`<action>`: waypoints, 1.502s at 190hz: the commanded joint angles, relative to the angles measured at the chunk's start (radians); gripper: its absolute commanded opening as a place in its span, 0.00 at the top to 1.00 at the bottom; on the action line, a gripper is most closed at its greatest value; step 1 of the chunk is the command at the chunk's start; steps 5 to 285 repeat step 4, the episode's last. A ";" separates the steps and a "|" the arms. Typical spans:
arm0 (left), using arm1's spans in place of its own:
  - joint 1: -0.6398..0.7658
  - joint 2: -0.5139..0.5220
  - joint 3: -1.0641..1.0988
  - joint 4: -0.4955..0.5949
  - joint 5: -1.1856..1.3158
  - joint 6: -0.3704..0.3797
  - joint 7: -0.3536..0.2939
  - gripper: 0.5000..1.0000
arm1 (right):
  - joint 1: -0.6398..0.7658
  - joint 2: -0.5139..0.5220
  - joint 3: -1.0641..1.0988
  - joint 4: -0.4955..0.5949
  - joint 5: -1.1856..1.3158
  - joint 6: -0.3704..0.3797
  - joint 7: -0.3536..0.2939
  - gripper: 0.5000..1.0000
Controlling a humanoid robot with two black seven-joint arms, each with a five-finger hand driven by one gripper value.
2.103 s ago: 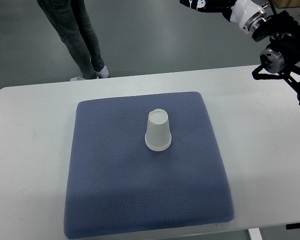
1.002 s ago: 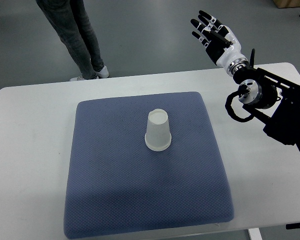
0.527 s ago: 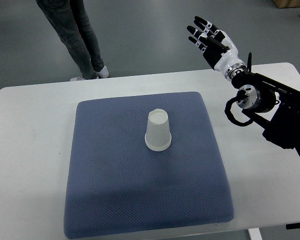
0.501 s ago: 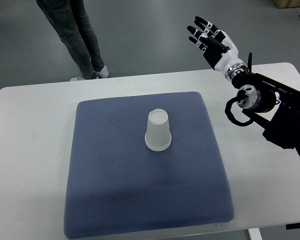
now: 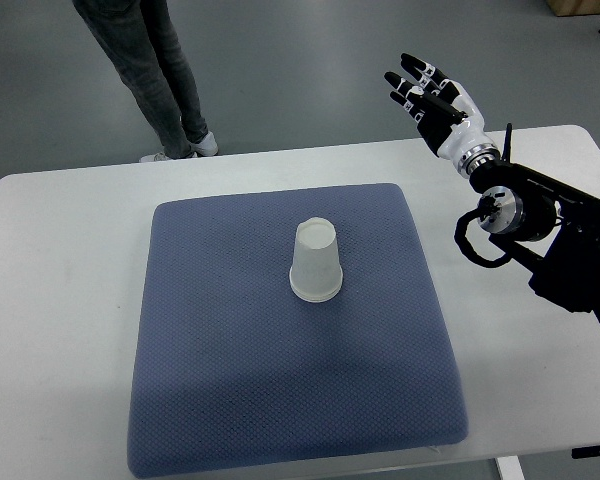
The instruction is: Stack paper cups
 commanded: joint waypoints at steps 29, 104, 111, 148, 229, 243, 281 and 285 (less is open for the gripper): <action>0.000 0.000 0.000 0.000 0.000 0.000 0.000 0.00 | 0.000 -0.002 0.001 -0.001 0.000 -0.012 0.026 0.19; 0.000 0.000 0.000 0.000 0.000 0.000 0.000 0.00 | 0.000 -0.002 0.001 -0.001 0.000 -0.012 0.026 0.19; 0.000 0.000 0.000 0.000 0.000 0.000 0.000 0.00 | 0.000 -0.002 0.001 -0.001 0.000 -0.012 0.026 0.19; 0.000 0.000 0.000 0.000 0.000 0.000 0.000 0.00 | 0.000 -0.002 0.001 -0.001 0.000 -0.012 0.026 0.19; 0.000 0.000 0.000 0.000 0.000 0.000 0.000 0.00 | 0.000 -0.002 0.001 -0.001 0.000 -0.012 0.026 0.19; 0.000 0.000 0.000 0.000 0.000 0.000 0.000 0.00 | 0.000 -0.002 0.001 -0.001 0.000 -0.012 0.026 0.19; 0.000 0.000 0.000 0.000 0.000 0.000 0.000 0.00 | 0.000 -0.002 0.001 -0.001 0.000 -0.012 0.026 0.19; 0.000 0.000 0.000 0.000 0.000 0.000 0.000 0.00 | 0.000 -0.002 0.001 -0.001 0.000 -0.012 0.026 0.19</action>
